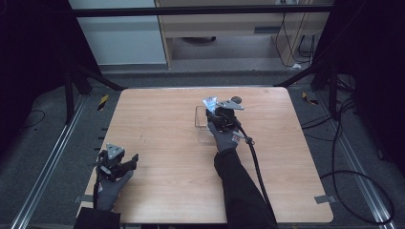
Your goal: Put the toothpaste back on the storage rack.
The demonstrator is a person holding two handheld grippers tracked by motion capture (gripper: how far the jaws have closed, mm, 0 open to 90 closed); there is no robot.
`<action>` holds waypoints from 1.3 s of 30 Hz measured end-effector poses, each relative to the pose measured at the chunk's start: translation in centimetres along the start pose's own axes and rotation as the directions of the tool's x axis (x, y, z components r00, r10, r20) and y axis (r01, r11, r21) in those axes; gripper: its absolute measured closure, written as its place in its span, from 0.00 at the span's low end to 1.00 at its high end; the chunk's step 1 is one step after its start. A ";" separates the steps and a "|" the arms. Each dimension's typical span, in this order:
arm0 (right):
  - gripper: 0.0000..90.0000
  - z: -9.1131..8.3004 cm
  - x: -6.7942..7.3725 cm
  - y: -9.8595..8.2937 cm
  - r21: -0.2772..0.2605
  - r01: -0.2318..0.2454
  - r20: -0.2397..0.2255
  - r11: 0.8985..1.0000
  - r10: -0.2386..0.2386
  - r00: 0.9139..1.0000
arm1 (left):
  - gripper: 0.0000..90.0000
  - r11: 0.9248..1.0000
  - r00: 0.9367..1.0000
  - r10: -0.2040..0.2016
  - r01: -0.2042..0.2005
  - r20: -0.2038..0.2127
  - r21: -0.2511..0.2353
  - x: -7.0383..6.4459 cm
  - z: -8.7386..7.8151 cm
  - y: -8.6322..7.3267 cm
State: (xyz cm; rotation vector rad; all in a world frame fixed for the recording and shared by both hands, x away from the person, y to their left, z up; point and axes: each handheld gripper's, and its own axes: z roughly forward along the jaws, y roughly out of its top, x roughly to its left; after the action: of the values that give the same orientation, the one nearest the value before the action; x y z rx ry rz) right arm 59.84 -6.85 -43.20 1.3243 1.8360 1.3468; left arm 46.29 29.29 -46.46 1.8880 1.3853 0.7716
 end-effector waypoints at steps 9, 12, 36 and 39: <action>0.69 -0.4 0.6 -0.2 0.045 0.058 0.011 0.997 -0.059 0.998 | 0.47 1.000 1.000 0.001 -0.001 0.000 0.003 0.0 0.0 0.0; 0.66 -0.2 0.7 -0.2 0.071 0.078 0.015 0.994 -0.079 0.997 | 0.47 1.000 1.000 0.001 -0.001 0.001 0.002 0.0 0.0 0.0; 0.34 -5.8 -0.1 2.4 -0.090 0.093 0.022 0.992 -0.091 0.996 | 0.47 1.000 1.000 0.001 -0.001 0.001 0.003 0.0 0.0 0.0; 0.30 -7.3 -0.5 2.8 -0.102 0.090 -0.003 0.991 -0.091 0.996 | 0.47 1.000 1.000 0.000 0.000 0.003 0.003 -0.1 0.0 0.0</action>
State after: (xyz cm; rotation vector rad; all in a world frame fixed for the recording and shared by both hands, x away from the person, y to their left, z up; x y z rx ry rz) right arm 55.18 -10.26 -37.96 1.1715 1.7855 1.3806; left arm 46.28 29.23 -46.48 1.8909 1.3851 0.7667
